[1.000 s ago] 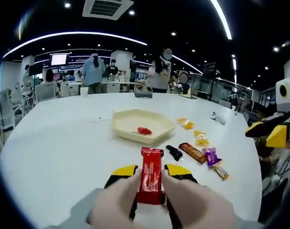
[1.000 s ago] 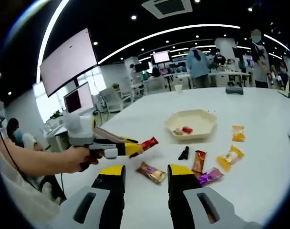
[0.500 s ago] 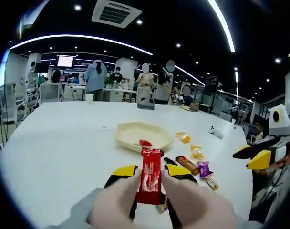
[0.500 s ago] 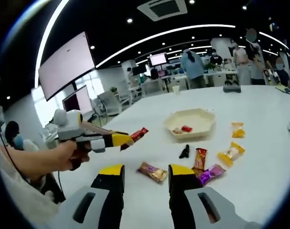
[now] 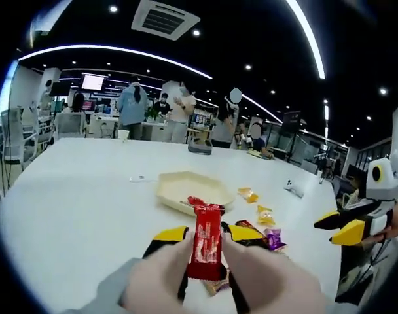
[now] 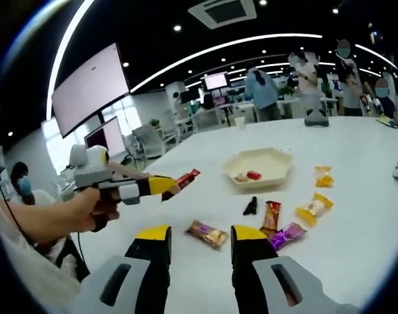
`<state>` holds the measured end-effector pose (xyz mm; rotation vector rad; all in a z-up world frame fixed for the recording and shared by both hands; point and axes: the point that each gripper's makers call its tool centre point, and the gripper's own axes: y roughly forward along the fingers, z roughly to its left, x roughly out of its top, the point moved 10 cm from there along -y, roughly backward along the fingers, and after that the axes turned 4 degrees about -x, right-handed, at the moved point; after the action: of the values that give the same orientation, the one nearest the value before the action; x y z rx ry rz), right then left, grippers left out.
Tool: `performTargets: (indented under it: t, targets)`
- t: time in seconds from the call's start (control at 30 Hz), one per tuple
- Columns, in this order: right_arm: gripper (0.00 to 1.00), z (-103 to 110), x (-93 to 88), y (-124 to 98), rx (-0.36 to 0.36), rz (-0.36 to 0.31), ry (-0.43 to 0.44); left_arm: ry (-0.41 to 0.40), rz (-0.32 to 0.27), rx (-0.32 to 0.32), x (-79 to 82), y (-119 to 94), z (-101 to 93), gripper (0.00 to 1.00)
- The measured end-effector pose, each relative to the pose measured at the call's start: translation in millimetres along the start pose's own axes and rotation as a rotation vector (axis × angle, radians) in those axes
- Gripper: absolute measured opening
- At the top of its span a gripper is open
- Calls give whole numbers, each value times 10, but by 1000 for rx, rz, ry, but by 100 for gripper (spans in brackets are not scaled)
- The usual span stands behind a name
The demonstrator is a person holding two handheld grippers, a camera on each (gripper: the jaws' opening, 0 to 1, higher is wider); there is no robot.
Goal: Place the target food into the container with the food tongs after gripping and lifting it, then release it inside without dropping or visibly crushing the food.
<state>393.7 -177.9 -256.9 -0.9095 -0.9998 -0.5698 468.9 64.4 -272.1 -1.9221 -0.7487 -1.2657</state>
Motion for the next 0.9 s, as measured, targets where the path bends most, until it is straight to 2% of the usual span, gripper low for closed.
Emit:
performTargets:
  t: [0.2,0.33,0.43,0.6,0.7,0.9]
  targets:
    - [36,-85,19,-80,-22,-6,1,-6,-9,-7,58,82,-39,20]
    - [36,-151,29,-119,-44,-13,19,7,7,-21,75,160,-65,20]
    - [36,-170,44,-124,-53,-8,0,2,-2,-25,105,192,-65,20]
    - [36,-220,151,-102,-64,-9,-16,-3,-18,-30,153,233,-69,20]
    - [36,-245,237,-58,-66,-7,-57,9,-24,-39,194,231,-94,20]
    - [36,-275,358,2,-76,-35,-75,34,-21,-50,236,203,-88,20]
